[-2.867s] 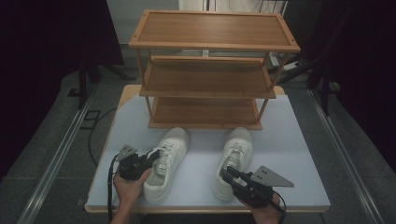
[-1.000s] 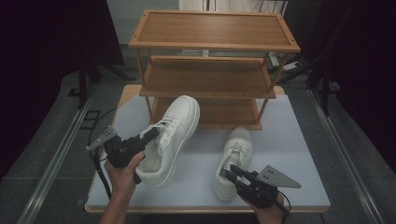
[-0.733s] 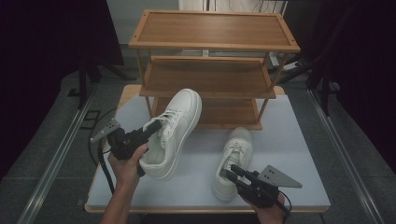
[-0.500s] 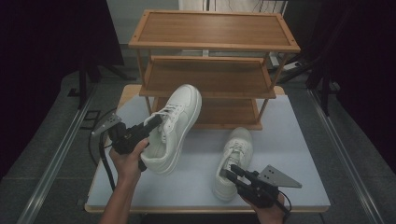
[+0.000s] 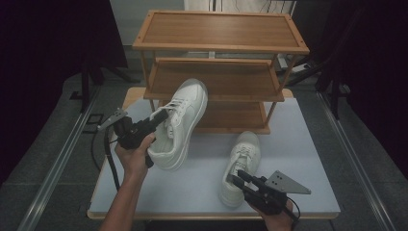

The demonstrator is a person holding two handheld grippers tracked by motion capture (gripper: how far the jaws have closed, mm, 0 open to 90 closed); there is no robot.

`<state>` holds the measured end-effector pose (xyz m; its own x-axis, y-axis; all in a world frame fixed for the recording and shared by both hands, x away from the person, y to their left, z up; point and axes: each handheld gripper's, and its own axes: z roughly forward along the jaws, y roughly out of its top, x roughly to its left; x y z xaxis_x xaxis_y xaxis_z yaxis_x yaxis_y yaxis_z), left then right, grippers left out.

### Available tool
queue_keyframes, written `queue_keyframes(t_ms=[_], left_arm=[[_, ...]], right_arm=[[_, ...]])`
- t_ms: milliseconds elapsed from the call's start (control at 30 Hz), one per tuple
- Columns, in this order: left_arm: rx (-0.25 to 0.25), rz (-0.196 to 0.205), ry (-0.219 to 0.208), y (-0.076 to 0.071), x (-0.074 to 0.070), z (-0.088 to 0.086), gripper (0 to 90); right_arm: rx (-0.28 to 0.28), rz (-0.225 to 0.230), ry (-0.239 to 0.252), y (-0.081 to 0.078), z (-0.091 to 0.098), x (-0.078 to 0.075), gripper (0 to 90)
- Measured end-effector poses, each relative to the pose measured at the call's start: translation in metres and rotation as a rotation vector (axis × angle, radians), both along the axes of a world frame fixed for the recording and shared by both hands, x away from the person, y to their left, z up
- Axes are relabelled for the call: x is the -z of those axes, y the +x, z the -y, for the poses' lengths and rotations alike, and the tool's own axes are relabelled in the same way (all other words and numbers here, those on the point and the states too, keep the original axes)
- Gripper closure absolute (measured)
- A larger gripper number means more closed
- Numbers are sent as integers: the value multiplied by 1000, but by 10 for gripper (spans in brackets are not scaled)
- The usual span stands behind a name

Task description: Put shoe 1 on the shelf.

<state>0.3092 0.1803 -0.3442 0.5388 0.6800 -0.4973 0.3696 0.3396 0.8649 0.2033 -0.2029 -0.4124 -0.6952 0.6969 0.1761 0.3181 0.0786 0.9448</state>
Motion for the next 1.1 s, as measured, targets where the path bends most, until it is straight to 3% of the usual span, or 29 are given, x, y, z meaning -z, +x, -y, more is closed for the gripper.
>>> queue_keyframes(t_ms=[600,900,1100], left_arm=[[-38,6,4,26,-13,13,822],[-63,-10,-22,47,-19,18,822],[-85,-15,-15,59,-22,20,822]], right_arm=[[-7,-3,-1,0,-1,1,681],[-15,-4,0,-1,-3,0,681],[-16,-3,3,-1,-2,0,681]])
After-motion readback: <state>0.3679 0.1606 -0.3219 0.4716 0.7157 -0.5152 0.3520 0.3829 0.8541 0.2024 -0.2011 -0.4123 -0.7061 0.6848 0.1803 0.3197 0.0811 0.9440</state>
